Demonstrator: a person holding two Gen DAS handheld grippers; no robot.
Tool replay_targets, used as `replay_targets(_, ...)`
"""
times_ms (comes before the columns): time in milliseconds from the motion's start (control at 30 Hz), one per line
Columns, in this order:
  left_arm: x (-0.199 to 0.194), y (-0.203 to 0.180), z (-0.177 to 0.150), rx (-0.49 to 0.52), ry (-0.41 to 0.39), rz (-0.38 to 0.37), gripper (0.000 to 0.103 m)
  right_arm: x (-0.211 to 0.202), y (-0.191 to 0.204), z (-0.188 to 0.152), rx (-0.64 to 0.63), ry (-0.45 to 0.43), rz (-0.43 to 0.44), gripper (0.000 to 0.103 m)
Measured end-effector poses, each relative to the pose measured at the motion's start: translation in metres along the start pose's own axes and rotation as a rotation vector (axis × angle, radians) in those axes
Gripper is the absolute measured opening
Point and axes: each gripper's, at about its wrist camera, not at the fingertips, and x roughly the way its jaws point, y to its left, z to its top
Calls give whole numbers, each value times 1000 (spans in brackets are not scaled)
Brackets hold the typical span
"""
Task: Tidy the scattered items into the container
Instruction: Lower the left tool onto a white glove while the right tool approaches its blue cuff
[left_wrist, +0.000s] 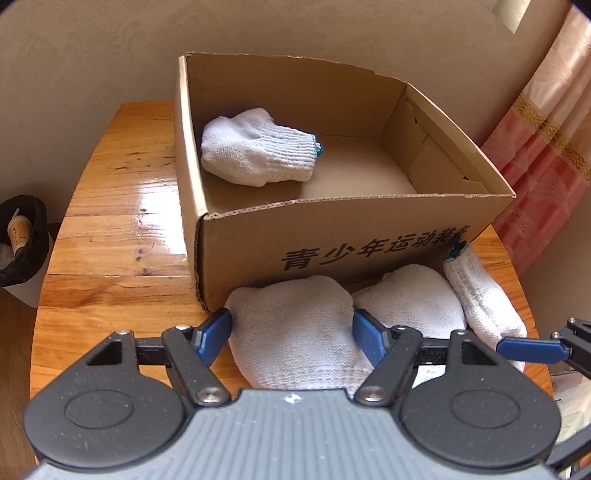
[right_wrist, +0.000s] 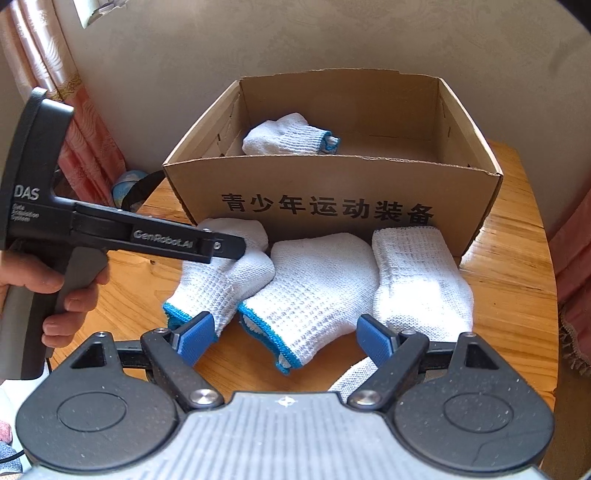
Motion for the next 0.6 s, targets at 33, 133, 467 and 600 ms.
replay_targets(33,2,-1,1,-10,2,3,73,0,1,0,-4,1,2,88)
replay_targets(133,5,-1,6,-52,1,4,75,1,1,-1,-6,8,4,88)
replay_targets(467,16,5,1,-95,26,93,80,2,0,-2,-5,11,6,88)
replay_targets(600,6,20,-13,-110,52,144,80,-1,0,-2,-17,6,10,88)
